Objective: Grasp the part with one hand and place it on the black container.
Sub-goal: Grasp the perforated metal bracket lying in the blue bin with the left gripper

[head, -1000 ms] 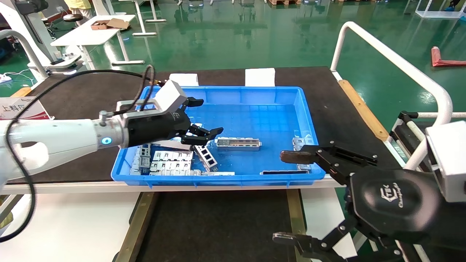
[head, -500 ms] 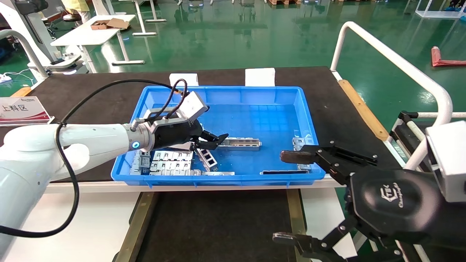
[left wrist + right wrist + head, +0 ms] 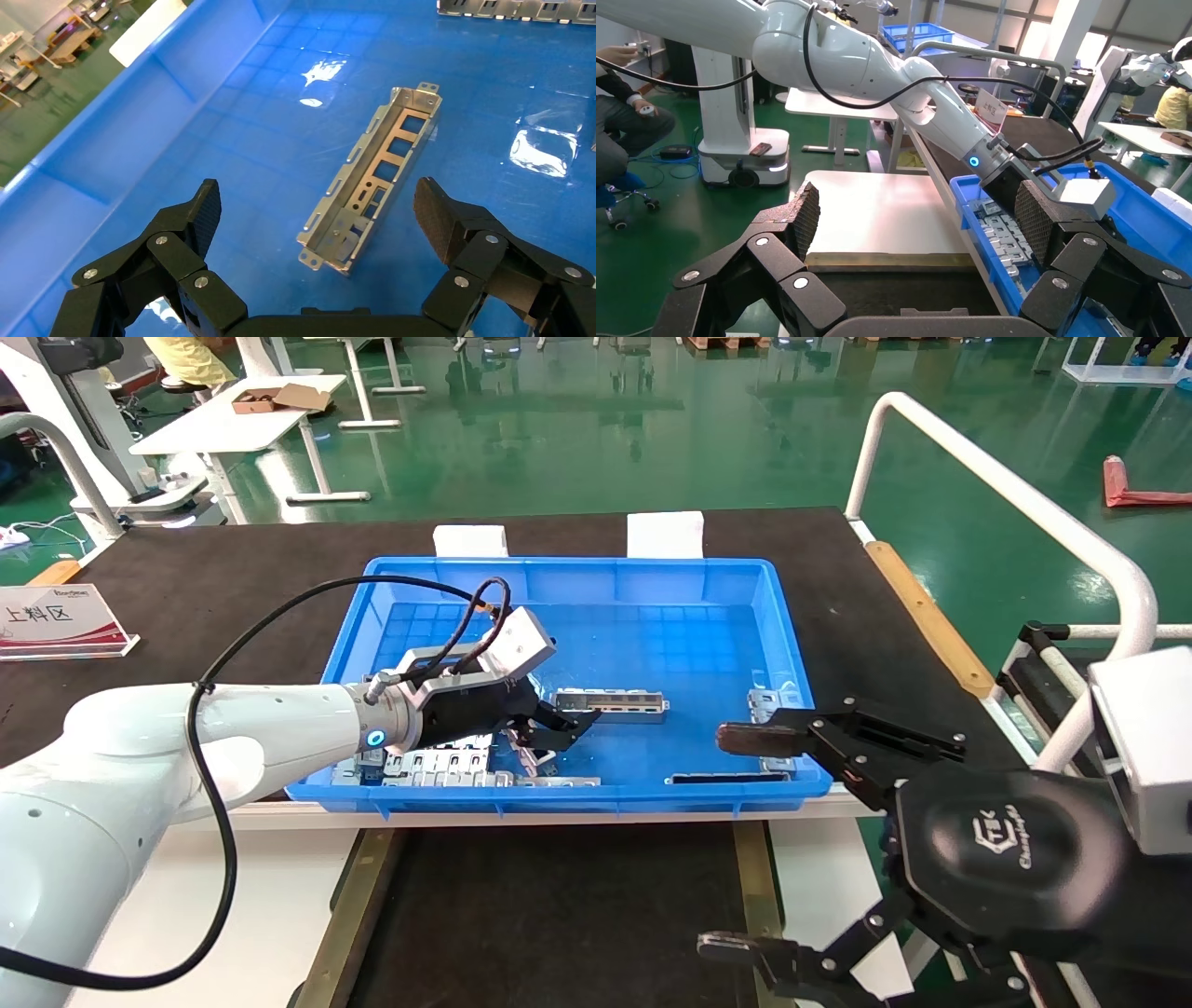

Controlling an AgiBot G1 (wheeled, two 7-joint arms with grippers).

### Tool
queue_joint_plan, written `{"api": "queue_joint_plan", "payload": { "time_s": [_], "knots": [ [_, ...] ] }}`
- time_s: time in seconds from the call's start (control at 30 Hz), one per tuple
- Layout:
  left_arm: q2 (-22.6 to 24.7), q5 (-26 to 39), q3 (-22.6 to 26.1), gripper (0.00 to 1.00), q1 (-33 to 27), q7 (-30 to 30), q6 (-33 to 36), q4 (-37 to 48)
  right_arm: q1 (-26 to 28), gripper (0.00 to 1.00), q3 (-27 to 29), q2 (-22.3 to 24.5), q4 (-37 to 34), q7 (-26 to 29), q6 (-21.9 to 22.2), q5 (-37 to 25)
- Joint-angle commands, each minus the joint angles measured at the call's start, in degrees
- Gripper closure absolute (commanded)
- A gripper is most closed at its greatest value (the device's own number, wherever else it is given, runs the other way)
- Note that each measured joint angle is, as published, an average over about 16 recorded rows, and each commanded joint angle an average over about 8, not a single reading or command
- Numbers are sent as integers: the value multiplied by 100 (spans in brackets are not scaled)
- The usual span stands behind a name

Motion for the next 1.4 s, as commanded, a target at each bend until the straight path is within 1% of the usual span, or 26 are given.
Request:
{"api": "queue_joint_plan", "payload": {
  "time_s": [0.03,0.4,0.43,0.47,0.5,0.67,0.7,0.73,0.77,1.4],
  "knots": [
    [9,-9,18,0,45,-42,-32,-57,0,0,0,0,0,0,0,0],
    [26,-166,224,0,214,-402,-155,-366,0,0,-1,0,0,-1,0,1],
    [26,-185,246,2,221,-435,-166,-387,0,3,-1,0,0,-1,1,1],
    [26,-204,269,9,227,-468,-180,-407,0,12,-1,1,0,-1,1,1],
    [26,-223,294,19,233,-500,-194,-427,0,24,-1,1,0,-1,1,1],
    [27,-311,424,82,258,-640,-267,-507,0,87,-2,1,0,-1,1,1],
    [28,-329,453,92,264,-665,-279,-523,1,96,-2,1,0,-1,1,1],
    [28,-346,481,98,270,-688,-289,-538,1,100,-2,1,0,-1,1,1],
    [28,-364,511,100,277,-711,-299,-554,1,100,-2,1,0,-1,1,1],
    [16,-755,1022,100,375,-979,-485,-672,1,100,-4,1,0,-2,2,3]
  ]
}}
